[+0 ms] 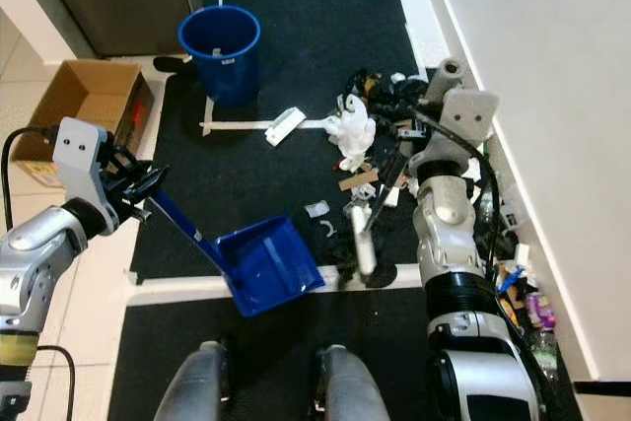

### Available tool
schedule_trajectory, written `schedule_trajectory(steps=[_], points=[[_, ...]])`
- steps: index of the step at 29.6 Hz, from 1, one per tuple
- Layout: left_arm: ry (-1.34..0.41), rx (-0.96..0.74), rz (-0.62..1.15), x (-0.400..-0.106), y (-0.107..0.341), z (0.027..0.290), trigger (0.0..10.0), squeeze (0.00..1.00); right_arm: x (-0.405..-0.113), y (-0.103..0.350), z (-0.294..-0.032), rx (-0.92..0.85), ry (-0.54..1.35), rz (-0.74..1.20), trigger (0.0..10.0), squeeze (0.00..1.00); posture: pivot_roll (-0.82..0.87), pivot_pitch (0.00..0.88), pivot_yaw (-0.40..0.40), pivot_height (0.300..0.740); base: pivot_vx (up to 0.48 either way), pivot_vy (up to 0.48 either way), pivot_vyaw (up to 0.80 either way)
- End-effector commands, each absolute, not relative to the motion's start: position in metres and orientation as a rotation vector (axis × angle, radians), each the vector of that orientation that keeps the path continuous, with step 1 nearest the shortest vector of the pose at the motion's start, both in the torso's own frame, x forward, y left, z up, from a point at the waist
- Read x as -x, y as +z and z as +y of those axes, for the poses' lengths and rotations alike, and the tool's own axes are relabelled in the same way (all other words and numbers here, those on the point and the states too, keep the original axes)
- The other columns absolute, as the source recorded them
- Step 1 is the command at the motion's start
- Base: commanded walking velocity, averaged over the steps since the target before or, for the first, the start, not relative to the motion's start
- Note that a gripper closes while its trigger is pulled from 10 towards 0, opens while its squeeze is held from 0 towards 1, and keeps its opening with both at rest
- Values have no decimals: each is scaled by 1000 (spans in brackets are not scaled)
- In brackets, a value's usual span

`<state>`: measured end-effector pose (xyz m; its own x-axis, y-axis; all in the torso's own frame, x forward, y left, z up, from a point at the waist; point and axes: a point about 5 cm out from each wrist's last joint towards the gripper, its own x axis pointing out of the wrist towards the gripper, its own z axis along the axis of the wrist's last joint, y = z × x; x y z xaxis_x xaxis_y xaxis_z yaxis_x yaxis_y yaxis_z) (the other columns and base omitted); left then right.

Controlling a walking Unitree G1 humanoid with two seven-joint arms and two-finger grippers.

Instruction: Sweep floor

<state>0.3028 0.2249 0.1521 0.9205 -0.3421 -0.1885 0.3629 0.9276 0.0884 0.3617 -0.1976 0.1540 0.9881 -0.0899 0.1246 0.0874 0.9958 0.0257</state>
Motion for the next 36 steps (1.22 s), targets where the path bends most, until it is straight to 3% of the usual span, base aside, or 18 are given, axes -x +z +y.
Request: schedule_trajectory(steps=[1,18,36], points=[[-365,-123,146,-302,155,224,10000,0,-360,156,-200,-21,-97,-148,10000,0,-19,181,-8,740,0,-315,0],[-361,-125,142,-302,156,226,10000,0,-360,156,-199,-22,-95,-146,10000,0,-17,186,-8,740,0,-310,0],[-410,-171,119,-296,169,240,10000,0,-362,158,-201,-26,-98,-155,10000,0,-2,197,-6,740,0,0,0]])
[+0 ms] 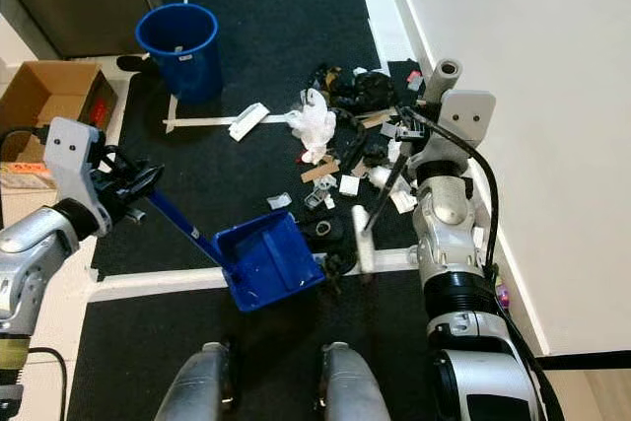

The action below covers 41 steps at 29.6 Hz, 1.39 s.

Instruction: Sweep floor

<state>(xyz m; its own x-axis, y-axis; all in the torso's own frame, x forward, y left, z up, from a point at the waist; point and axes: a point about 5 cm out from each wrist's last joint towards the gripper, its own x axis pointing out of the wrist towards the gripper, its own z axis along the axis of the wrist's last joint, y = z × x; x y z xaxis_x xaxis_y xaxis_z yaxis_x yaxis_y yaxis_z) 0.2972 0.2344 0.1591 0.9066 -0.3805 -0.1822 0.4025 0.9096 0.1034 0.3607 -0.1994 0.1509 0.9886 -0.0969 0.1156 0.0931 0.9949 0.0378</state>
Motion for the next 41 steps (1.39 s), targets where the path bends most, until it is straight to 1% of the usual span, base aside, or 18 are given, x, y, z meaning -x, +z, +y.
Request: schedule_trajectory(steps=[1,5,12,20,22,24,26,31,39,41], points=[[-417,-189,108,-296,170,241,10000,0,-363,158,-202,-25,-104,-155,10000,0,-1,194,-3,740,0,0,0],[-447,-219,99,-297,172,244,10000,0,-365,157,-206,-17,-129,-150,10000,0,1,190,-1,740,0,0,0],[-515,-276,128,-302,170,256,10000,0,-367,156,-215,1,-165,-140,10000,0,7,191,6,740,0,0,0],[-550,-245,166,-314,156,265,10000,0,-368,154,-218,13,-176,-132,10000,0,-4,216,7,740,0,0,0],[-560,-203,182,-319,153,269,10000,0,-369,154,-219,18,-180,-129,10000,0,-8,229,6,740,0,0,0],[-523,-232,195,-324,152,275,10000,0,-371,154,-219,26,-183,-124,10000,0,-11,251,3,740,0,0,0],[-506,-250,196,-325,152,278,10000,0,-372,155,-219,29,-185,-123,10000,0,-11,253,3,740,0,0,0],[-517,-233,186,-325,155,281,10000,0,-375,155,-219,35,-185,-117,10000,0,3,267,1,740,0,0,0],[-591,-225,193,-323,156,282,10000,0,-380,160,-214,44,-171,-133,10000,0,48,295,4,740,0,0,0],[-607,-252,211,-322,154,284,10000,0,-381,157,-210,49,-165,-124,10000,0,67,311,8,740,0,0,0]])
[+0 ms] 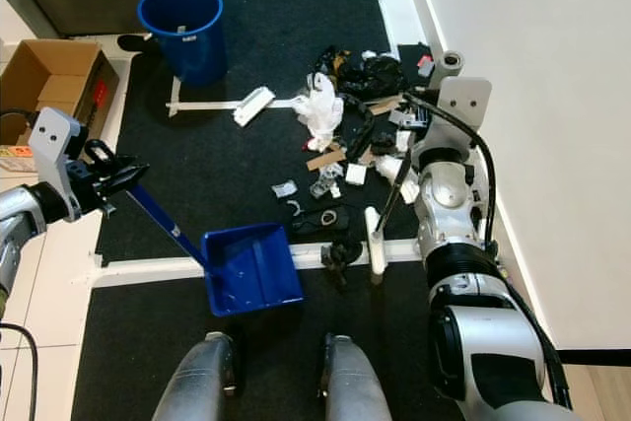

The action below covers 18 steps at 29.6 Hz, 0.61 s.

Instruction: Sweep floor

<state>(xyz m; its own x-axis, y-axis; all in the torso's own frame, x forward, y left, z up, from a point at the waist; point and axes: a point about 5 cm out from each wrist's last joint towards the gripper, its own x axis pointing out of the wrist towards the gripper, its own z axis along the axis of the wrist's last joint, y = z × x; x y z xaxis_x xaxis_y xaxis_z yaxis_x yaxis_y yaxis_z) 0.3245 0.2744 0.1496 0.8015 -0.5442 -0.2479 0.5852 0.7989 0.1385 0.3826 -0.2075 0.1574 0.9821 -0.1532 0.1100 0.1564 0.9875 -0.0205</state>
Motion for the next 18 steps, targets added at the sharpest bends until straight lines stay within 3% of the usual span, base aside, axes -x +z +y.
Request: schedule_trajectory(steps=[1,10,18], points=[[-618,-277,209,-322,158,285,10000,0,-381,154,-208,55,-166,-116,10000,0,83,321,11,740,0,0,0],[-634,-367,204,-319,193,304,10000,0,-377,147,-214,82,-188,-108,10000,0,113,334,35,740,0,0,0],[-657,-364,295,-306,188,321,10000,0,-373,142,-225,91,-216,-95,10000,0,110,334,45,740,0,0,0]])
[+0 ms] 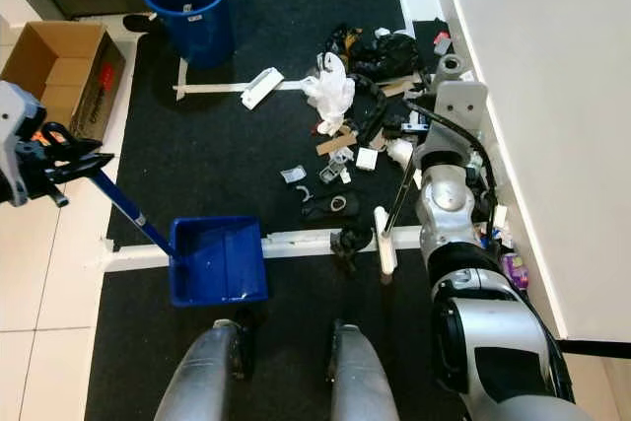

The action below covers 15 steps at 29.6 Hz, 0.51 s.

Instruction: Sweep floor

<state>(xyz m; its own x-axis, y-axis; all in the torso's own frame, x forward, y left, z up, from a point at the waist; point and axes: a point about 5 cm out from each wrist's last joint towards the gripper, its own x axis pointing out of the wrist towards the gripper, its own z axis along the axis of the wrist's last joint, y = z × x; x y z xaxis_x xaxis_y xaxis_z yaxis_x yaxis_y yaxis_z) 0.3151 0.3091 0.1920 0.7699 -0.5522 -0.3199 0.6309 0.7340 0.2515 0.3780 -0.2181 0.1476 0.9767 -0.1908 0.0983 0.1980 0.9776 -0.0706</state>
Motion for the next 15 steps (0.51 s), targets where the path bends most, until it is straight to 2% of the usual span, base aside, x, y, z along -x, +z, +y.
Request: schedule_trajectory(steps=[1,5,7,15], points=[[-657,-364,295,-306,188,321,10000,0,-373,142,-225,91,-216,-95,10000,0,110,334,45,740,0,0,0],[-664,-355,386,-299,146,315,10000,0,-370,133,-223,90,-218,-73,10000,0,93,347,44,740,0,0,0],[-665,-365,395,-298,140,312,10000,0,-369,132,-223,89,-218,-72,10000,0,93,347,44,740,0,0,0],[-599,-472,335,-303,111,284,10000,0,-366,125,-220,79,-203,-52,10000,0,67,355,38,740,0,0,0]])
